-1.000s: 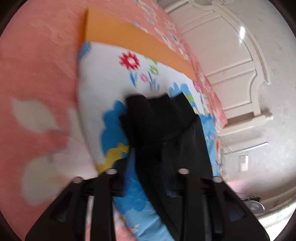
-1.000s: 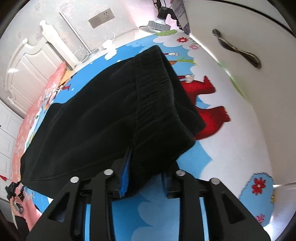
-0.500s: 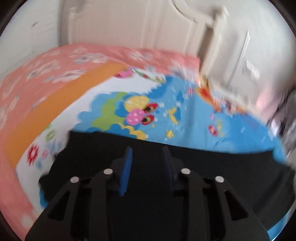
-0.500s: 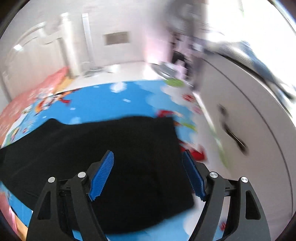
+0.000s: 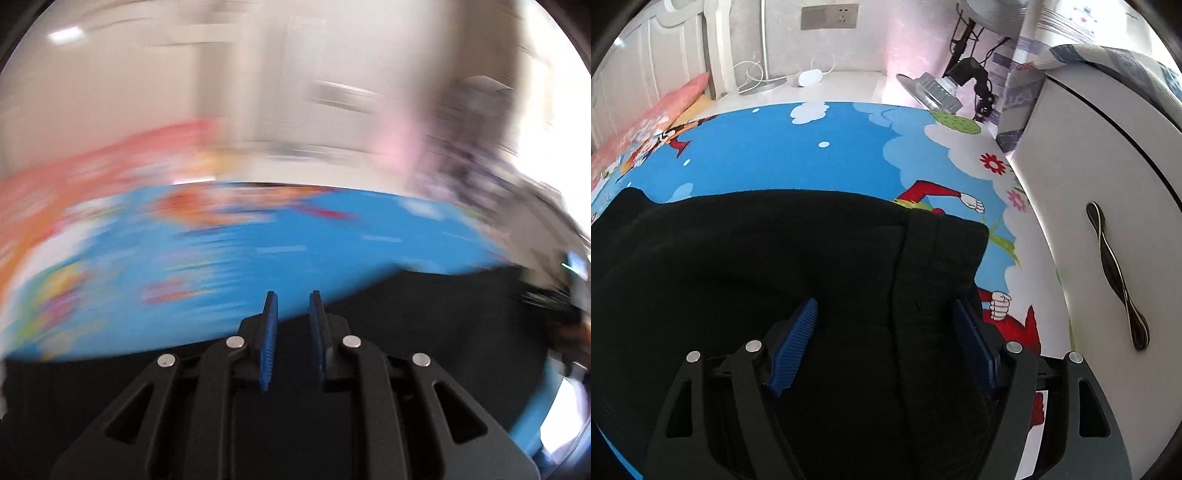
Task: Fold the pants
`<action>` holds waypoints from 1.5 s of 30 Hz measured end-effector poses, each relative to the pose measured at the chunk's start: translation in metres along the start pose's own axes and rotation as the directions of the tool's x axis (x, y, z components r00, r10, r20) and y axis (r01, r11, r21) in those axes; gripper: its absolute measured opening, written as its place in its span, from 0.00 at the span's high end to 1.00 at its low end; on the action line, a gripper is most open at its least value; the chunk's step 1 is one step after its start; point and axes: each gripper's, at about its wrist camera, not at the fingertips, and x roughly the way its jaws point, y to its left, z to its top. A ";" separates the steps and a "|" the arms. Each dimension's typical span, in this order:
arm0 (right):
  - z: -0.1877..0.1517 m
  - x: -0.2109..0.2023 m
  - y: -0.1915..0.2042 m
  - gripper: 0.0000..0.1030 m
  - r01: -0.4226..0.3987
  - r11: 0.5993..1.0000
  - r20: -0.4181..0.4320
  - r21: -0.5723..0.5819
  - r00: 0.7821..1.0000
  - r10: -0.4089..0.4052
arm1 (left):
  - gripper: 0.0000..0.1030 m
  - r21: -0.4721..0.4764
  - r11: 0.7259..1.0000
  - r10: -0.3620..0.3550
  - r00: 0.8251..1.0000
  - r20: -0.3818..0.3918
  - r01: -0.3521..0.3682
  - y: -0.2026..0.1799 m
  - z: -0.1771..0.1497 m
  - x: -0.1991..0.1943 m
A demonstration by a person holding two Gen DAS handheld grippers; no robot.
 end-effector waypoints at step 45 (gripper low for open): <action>0.013 -0.046 -0.005 0.11 -0.055 0.984 0.204 0.167 0.979 0.020 | 0.66 -0.091 0.978 0.178 0.980 -0.091 -0.186 -0.105 -0.129 0.003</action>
